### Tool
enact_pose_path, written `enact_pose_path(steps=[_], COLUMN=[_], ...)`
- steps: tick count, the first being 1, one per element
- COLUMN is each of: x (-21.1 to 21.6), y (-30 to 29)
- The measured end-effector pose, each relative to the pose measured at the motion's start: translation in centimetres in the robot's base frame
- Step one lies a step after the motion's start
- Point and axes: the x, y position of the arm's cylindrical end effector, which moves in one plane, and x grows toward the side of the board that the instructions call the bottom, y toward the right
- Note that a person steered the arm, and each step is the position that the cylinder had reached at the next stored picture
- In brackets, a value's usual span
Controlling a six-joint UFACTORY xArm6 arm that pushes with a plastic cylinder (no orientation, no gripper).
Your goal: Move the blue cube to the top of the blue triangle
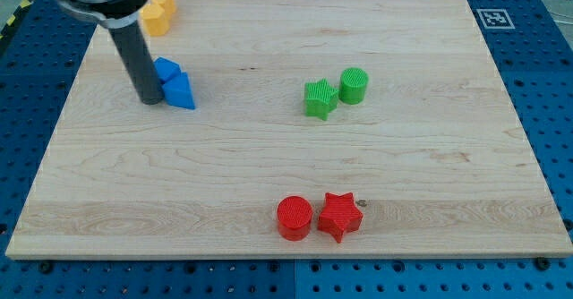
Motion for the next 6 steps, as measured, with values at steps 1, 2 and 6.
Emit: enact_pose_path(steps=[1,2,6], x=[0.0,0.0,-2.1], y=[2.3,-0.2,4.0])
